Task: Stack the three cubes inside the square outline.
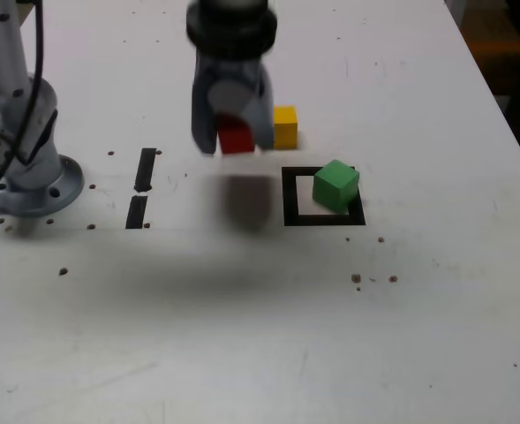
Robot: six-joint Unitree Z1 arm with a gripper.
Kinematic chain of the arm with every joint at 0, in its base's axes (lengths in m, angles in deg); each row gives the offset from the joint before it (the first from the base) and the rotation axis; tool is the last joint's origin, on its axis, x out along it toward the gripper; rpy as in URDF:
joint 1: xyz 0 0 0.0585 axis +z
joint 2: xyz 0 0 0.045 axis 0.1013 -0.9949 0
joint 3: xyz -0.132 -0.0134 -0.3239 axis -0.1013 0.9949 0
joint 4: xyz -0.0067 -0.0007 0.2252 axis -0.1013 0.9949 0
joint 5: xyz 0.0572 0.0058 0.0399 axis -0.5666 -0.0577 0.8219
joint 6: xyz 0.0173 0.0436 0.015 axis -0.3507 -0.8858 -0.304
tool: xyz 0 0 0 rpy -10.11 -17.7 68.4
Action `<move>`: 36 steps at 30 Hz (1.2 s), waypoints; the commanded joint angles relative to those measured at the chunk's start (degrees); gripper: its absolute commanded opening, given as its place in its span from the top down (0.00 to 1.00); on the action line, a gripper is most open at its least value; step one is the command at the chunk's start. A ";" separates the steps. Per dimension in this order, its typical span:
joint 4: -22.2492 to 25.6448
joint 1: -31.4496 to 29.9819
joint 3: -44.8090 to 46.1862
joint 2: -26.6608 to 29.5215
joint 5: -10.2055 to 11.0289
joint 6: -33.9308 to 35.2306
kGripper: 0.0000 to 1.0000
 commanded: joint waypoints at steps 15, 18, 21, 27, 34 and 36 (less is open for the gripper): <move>-4.07 0.07 3.67 -3.31 -1.75 -0.30 0.33; -2.81 0.01 2.90 -3.34 -1.64 -1.08 0.08; -0.10 -0.17 1.22 -2.95 -0.48 -2.14 0.03; 1.97 -0.77 -0.61 -0.19 0.97 -2.46 0.01; 9.29 -5.74 -12.48 1.26 3.71 -3.85 0.00; 12.06 -7.41 -17.02 -0.58 4.34 -6.24 0.01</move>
